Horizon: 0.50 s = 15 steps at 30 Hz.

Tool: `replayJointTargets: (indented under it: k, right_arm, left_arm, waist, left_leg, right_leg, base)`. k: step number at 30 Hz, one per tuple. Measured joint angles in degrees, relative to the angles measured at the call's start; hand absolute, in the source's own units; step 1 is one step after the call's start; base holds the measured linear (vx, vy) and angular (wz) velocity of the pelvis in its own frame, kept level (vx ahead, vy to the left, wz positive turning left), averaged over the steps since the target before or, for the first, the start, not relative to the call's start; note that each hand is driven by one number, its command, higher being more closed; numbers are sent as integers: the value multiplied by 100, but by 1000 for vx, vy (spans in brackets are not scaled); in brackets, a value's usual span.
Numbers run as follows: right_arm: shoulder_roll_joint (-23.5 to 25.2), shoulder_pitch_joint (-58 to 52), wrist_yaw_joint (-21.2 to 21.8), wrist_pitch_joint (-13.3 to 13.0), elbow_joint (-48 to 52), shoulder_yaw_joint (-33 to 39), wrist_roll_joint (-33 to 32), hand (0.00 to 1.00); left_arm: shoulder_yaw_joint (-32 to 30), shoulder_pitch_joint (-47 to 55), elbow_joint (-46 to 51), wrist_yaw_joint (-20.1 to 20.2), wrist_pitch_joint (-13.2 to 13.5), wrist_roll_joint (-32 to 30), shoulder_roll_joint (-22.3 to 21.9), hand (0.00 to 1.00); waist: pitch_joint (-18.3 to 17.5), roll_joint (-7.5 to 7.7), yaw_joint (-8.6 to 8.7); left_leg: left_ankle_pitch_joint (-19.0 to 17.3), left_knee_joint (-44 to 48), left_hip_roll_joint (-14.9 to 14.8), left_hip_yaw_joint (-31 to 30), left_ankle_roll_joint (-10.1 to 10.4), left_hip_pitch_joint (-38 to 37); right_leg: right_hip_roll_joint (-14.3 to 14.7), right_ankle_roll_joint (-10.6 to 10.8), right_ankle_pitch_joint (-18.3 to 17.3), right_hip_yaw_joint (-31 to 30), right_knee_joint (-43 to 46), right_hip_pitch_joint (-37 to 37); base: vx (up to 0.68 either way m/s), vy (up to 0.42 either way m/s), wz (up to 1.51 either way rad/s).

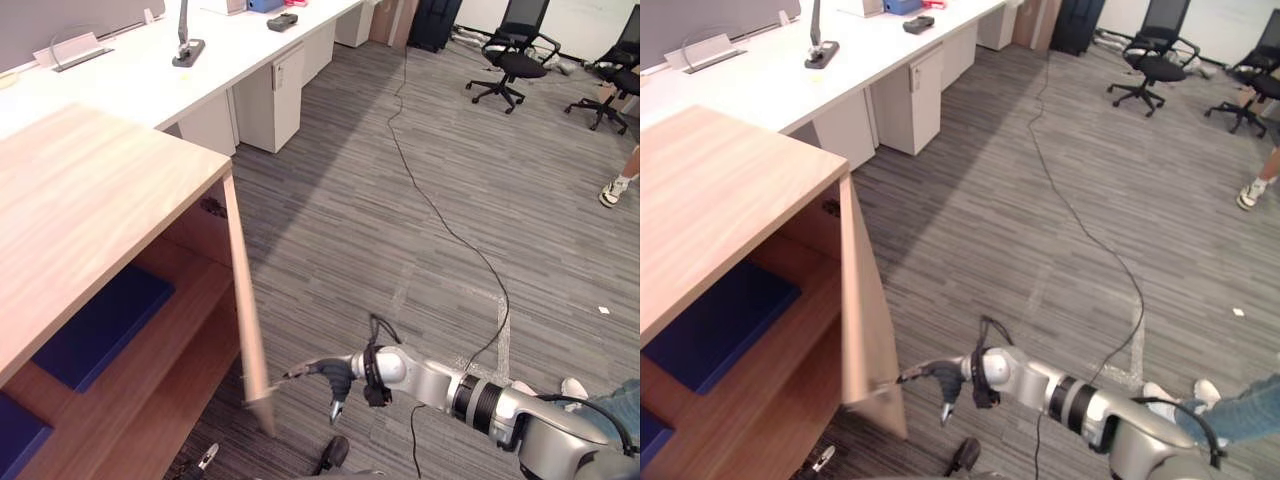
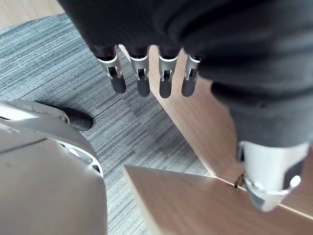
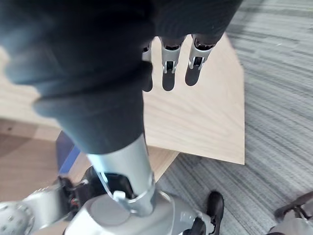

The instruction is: Walk over to the cabinet, pick up the folder, carry it to the office cabinet, place the folder inside the office cabinet, then close the office cabinet door

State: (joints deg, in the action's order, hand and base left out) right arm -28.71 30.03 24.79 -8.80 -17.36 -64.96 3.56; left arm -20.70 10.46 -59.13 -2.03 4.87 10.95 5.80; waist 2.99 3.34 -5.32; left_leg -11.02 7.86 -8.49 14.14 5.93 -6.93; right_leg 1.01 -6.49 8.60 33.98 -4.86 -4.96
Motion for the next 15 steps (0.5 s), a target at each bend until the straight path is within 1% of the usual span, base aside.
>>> replayJointTargets:
  k: [1, 4, 5, 6, 7, 8, 9, 10, 11, 12, 13, 14, 15]
  right_arm:
    - [-19, 0, 59, -4, 2, -12, 17, 0]
    - [-161, 0, 133, -3, 110, -21, 114, 0]
    - [-273, 0, 185, -3, 239, -24, 184, 0]
    - [-359, 0, 236, -3, 365, -28, 200, 0]
    - [-395, -1, 261, -2, 430, -30, 196, 0]
    - [-441, -2, 310, -2, 524, -50, 168, 0]
    - [-467, -8, 335, -1, 577, -65, 156, 0]
    - [-479, -10, 336, 0, 592, -87, 148, 0]
    - [-498, -9, 337, 6, 600, -151, 99, 0]
    - [-479, -11, 334, 18, 596, -192, 98, 0]
    - [-460, -15, 330, 20, 586, -195, 102, 0]
    - [-376, -17, 320, 21, 470, -193, 108, 0]
    - [-178, -18, 294, 27, 148, -157, 131, 0]
  left_arm:
    - [-104, 2, -5, -8, -3, -5, 0, 0]
    - [-378, 13, -7, -34, -2, -9, 11, 0]
    - [-509, 29, -17, -39, -2, -8, 11, 0]
    - [-629, 42, -59, -49, -3, 7, 29, 0]
    - [-681, 42, -88, -53, -2, 14, 41, 0]
    - [-819, 47, -123, -74, -11, 36, 63, 0]
    - [-972, 49, -125, -81, -11, 48, 70, 0]
    - [-1029, 49, -126, -84, -11, 94, 69, 0]
    - [-1125, 29, -121, -84, -8, 151, 63, 0]
    - [-1205, 6, -125, -84, -9, 241, 56, 0]
    - [-1240, -6, -130, -86, -11, 270, 51, 0]
    - [-1248, -14, -136, -87, -13, 286, 39, 0]
    - [-1254, -13, -140, -89, -14, 303, 9, 0]
  waist:
    - [-19, 25, -16]
    - [-47, 85, -50]
    - [-48, 138, -61]
    - [-69, 225, -71]
    - [-64, 264, -87]
    - [-56, 372, -103]
    - [-26, 448, -132]
    - [-23, 471, -146]
    - [-16, 545, -195]
    - [11, 601, -280]
    - [18, 622, -315]
    - [33, 650, -389]
    - [43, 651, -462]
  left_leg:
    - [58, -57, 40, -11, -6, -3]
    - [83, -96, 91, -36, -39, 7]
    - [84, -92, 112, -29, -45, 36]
    - [76, -51, 126, -2, -58, 117]
    - [73, -39, 126, 9, -65, 143]
    - [72, 3, 130, 14, -72, 202]
    - [65, 61, 122, 13, -84, 233]
    - [64, 75, 117, -5, -86, 256]
    - [63, 112, 111, -72, -88, 300]
    - [52, 148, 100, -125, -107, 343]
    - [40, 166, 95, -172, -130, 391]
    - [52, 192, 90, -279, -136, 463]
    - [56, 242, 86, -408, -130, 541]
  right_leg:
    - [-42, 24, 28, 0, 0, -10]
    - [-88, 57, 83, -17, 0, -34]
    - [-108, 84, 115, -66, -1, -61]
    - [-120, 135, 161, -135, -2, -137]
    - [-121, 165, 183, -168, -2, -163]
    - [-123, 198, 208, -235, -2, -205]
    - [-121, 203, 212, -257, -3, -206]
    - [-121, 206, 214, -256, -3, -213]
    - [-123, 208, 214, -243, -4, -211]
    - [-122, 210, 213, -219, -4, -215]
    - [-124, 211, 212, -198, -4, -227]
    - [-136, 221, 205, -148, -3, -238]
    - [-146, 230, 199, -100, -3, -239]
  base:
    - [-55, 52, 8]
    - [-72, 49, 2]
    - [-109, 47, -10]
    - [-113, 47, -12]
    - [-115, 36, -13]
    - [-94, 19, -9]
    - [-91, 7, -4]
    - [-74, -13, 9]
    - [-57, -22, 19]
    - [-46, -22, 23]
    - [-39, -29, 30]
    - [-24, -27, 42]
    - [-17, -30, 47]
